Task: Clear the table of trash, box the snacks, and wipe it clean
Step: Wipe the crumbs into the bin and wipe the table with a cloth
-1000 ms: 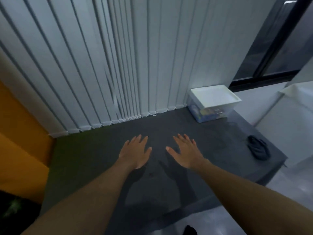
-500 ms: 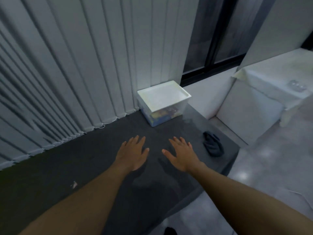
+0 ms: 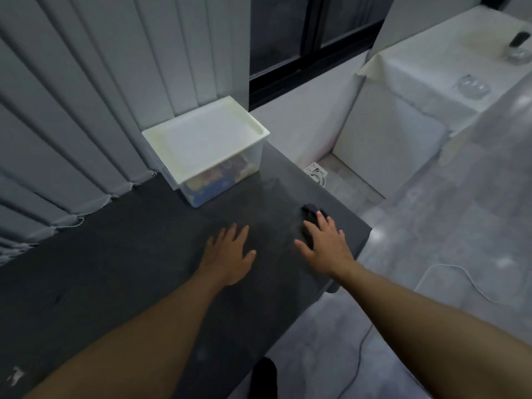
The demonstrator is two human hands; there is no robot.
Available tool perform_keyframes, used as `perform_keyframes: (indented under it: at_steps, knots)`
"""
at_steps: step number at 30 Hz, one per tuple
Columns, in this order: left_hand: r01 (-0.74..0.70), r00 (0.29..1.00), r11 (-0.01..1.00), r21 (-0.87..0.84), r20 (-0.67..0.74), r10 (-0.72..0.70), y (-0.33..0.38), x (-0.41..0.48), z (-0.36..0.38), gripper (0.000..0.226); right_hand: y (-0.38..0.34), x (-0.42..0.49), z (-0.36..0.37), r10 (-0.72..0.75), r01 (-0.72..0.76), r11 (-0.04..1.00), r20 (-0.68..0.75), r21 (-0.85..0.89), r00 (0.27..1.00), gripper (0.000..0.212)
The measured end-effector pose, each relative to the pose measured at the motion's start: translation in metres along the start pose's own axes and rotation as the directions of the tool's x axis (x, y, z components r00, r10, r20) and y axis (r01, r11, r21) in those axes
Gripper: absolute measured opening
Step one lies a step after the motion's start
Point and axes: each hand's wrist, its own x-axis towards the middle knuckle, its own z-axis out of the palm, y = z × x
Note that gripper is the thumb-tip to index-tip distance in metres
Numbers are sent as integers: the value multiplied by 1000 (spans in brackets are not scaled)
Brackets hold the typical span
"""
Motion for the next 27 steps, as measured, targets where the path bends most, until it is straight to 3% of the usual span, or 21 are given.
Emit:
perform_keyframes:
  at_steps: [6, 11, 16, 23, 27]
  knots:
    - [76, 971, 997, 26, 224, -80, -13, 21, 50, 95, 25, 22, 21, 87, -85, 996, 41, -29, 995, 54]
    - [77, 975, 997, 29, 205, -81, -20, 21, 70, 98, 21, 30, 26, 111, -111, 994, -108, 7, 988, 37]
    - [87, 971, 995, 47, 220, -95, -18, 24, 70, 102, 18, 31, 27, 119, -106, 990, -154, 89, 981, 33]
    - [-9, 980, 1000, 17, 197, 6, -29, 10, 47, 109, -9, 19, 18, -46, 82, 975, -176, 207, 983, 29]
    - [26, 979, 998, 49, 202, -35, -49, -20, 44, 110, -42, 4, 16, -180, 216, 953, -174, 213, 968, 31]
